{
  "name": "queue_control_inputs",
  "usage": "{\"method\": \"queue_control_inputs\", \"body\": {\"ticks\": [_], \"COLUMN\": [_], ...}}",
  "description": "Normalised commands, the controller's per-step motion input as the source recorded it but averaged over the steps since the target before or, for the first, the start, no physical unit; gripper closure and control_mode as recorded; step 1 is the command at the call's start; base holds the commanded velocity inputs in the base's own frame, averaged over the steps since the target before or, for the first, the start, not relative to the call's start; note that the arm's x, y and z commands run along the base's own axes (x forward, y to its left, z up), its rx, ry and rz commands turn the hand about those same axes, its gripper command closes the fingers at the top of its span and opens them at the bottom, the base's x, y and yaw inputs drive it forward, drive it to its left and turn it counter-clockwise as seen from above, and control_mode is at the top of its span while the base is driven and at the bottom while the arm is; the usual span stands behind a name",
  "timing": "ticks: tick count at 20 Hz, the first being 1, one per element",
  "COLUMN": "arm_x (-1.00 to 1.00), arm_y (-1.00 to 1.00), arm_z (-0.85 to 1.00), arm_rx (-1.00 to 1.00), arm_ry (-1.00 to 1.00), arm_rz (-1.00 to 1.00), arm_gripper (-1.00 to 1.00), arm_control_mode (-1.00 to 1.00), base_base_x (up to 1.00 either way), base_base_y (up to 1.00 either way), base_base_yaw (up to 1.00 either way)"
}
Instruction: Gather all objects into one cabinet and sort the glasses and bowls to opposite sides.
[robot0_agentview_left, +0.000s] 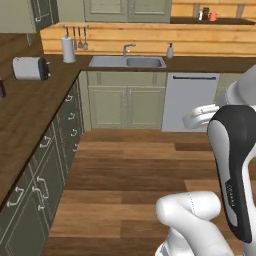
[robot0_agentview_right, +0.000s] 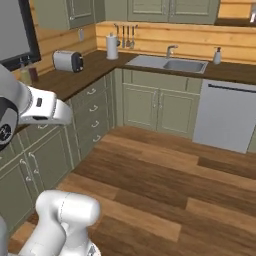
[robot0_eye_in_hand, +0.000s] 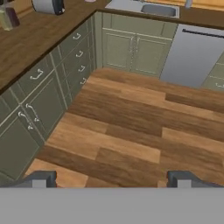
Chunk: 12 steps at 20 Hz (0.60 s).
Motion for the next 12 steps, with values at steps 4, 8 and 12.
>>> {"method": "queue_control_inputs", "body": {"ticks": [4,8,12], "arm_x": [0.00,0.00,0.00], "arm_y": [0.00,0.00,0.00], "arm_z": [0.00,0.00,0.00], "arm_rx": [0.00,0.00,0.00], "arm_ry": [0.00,0.00,0.00], "arm_rz": [0.00,0.00,0.00], "arm_gripper": [-1.00,-1.00,-1.00], "arm_control_mode": [1.00,1.00,1.00], "base_base_x": [0.99,1.00,1.00], "base_base_y": [-0.35,-0.39,-0.47], "base_base_yaw": [0.00,0.03,0.09]}}
